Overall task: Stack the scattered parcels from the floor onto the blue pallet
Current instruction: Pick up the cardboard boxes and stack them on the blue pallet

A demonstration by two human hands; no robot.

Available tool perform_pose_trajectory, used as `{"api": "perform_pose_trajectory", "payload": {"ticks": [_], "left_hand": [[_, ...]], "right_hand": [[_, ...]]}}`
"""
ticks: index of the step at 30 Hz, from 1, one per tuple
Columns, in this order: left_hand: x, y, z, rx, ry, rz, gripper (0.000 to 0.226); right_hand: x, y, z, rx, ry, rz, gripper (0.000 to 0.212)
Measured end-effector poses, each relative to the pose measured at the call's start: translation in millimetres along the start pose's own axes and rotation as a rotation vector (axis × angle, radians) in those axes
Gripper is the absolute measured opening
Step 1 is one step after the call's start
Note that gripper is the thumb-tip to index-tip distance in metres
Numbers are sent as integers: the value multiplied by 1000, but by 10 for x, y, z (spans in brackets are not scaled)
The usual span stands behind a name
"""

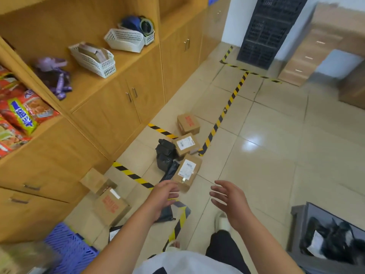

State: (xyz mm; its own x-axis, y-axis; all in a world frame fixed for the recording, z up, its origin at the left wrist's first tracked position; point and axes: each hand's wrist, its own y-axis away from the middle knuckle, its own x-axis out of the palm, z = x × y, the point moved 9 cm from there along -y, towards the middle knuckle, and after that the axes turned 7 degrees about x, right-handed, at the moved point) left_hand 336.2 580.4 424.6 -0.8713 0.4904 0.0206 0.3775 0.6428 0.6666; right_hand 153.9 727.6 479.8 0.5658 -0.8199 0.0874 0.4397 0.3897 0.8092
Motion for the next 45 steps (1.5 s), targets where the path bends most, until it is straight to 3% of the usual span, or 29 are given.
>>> {"api": "perform_pose_trajectory", "payload": {"ticks": [6,10,16,23,27,30,34,37,40,45], "left_hand": [[231,-682,-144,-65,93,-186,19],[574,-971,-73,-200,273,-311,22],[901,-1361,290,-353,430,-434,14],[930,-2329,1395,-593,444,-499,16],[839,-3291,2075,-632,432,-497,14],[750,-4004,2535,-629,417,-511,10],[718,-4810,2980,-631,370,-496,13],[747,-5272,3219,-604,404,-458,39],[786,-5532,3443,-603,469,-459,53],[935,-5655,3524,-622,685,-459,46]], "right_hand": [[109,-1056,844,80,133,109,27],[102,-1773,1420,169,291,148,28],[249,-2770,1722,296,501,128,21],[476,-4130,1142,378,776,117,9],[604,-5277,669,272,992,14,9],[751,-6071,238,205,1169,25,37],[962,-6932,-201,97,1311,69,54],[1022,-7426,-471,53,1386,60,72],[1076,-7758,-686,68,1455,34,60],[1017,-7922,-795,181,1394,7,57]]}}
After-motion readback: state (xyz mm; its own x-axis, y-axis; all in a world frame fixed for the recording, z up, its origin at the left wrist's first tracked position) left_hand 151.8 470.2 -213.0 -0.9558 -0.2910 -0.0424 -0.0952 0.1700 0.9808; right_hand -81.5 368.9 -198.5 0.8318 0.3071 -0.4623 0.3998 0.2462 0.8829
